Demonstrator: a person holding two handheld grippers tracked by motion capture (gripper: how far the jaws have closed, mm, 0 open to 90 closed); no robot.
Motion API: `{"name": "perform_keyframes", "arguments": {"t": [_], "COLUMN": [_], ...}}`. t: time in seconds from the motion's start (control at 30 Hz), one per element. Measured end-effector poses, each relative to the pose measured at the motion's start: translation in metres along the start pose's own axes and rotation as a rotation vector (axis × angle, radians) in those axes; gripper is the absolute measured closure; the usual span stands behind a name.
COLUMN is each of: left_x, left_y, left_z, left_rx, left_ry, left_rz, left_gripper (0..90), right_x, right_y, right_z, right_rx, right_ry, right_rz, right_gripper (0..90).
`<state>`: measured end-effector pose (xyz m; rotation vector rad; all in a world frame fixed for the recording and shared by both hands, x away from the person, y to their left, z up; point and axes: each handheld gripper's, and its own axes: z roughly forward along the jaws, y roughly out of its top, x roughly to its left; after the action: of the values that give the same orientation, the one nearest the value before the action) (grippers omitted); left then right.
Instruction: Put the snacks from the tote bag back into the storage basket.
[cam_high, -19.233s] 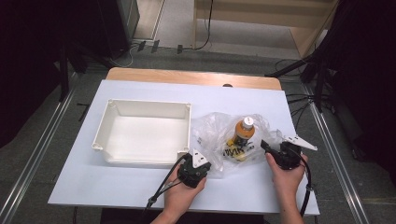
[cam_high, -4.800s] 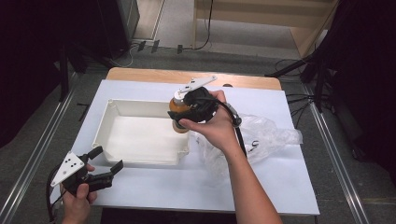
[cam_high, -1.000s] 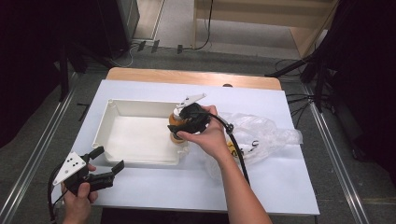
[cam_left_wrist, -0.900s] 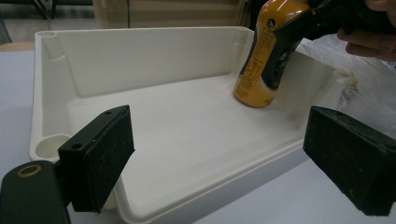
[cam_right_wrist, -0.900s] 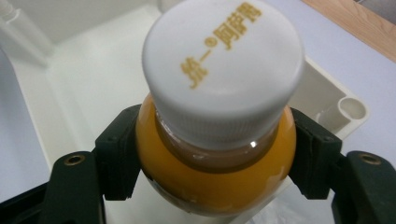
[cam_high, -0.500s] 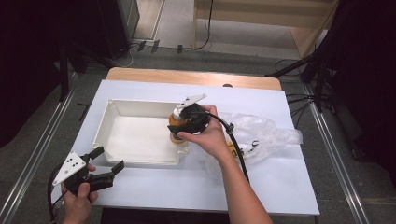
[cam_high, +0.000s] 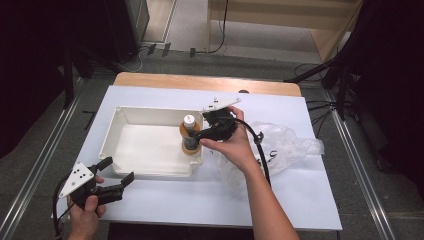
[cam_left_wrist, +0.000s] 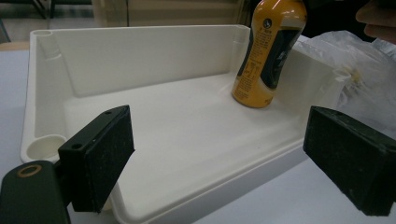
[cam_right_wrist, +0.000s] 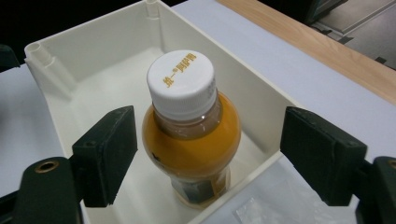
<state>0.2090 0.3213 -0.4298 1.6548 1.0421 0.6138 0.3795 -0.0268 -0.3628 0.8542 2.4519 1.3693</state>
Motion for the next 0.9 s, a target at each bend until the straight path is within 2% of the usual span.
{"name": "perform_keyframes", "arguments": {"t": [0.4,0.77,0.9], "left_x": [0.0,0.0,-0.001], "left_y": [0.0,0.001,0.001], "left_z": [0.0,0.0,-0.001], "left_rx": [-0.002,-0.006,-0.009], "left_ry": [0.009,0.015,0.018], "left_rz": [-0.002,0.0,0.003], "left_gripper": [8.7,8.7,8.7], "right_x": [-0.009,-0.018,-0.022], "right_y": [-0.013,-0.03,-0.039], "right_z": [-0.034,-0.06,-0.069], "right_rx": [-0.089,-0.12,-0.134], "right_ry": [-0.032,-0.068,-0.088], "right_rz": [0.033,0.043,0.067], "right_gripper": [17.9,16.8,15.4]}}
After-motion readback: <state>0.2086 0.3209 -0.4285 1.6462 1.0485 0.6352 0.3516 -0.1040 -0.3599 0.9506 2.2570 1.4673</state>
